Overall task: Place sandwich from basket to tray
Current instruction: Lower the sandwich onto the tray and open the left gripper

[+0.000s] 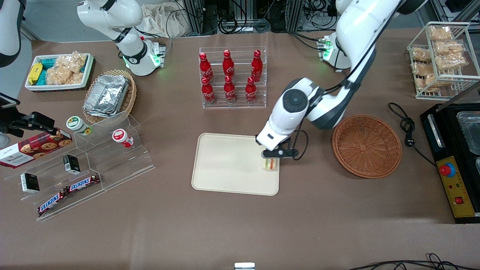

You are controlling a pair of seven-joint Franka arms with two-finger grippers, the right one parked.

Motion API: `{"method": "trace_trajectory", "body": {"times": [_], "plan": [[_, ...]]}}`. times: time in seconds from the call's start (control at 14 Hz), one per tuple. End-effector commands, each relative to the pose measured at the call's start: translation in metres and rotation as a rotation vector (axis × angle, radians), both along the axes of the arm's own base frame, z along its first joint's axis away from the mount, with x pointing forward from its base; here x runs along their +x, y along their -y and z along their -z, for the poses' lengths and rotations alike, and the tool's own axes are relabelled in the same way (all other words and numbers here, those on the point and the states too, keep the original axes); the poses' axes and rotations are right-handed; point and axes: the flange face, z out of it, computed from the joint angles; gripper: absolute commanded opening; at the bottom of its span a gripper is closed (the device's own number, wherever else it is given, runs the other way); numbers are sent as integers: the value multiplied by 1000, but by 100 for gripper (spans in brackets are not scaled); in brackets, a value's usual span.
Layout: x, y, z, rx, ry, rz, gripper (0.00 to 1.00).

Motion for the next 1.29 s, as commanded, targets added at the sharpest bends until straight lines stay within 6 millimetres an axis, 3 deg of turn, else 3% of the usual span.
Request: {"method": "trace_trajectory", "body": {"times": [0.0, 0.14, 0.21, 0.29, 0.36, 0.57, 0.86, 1.14, 1.21], "plan": [[12, 5, 28, 8, 36, 39, 8], [13, 3, 37, 19, 45, 51, 59], [13, 2, 38, 21, 44, 49, 81], [16, 0, 35, 19, 47, 40, 95], [17, -3, 28, 16, 53, 12, 99], [30, -20, -31, -1, 116, -107, 99], [46, -74, -102, 50, 111, -204, 99], [37, -130, -180, 52, -14, -120, 99], [34, -153, -198, 73, -44, -105, 99]]}}
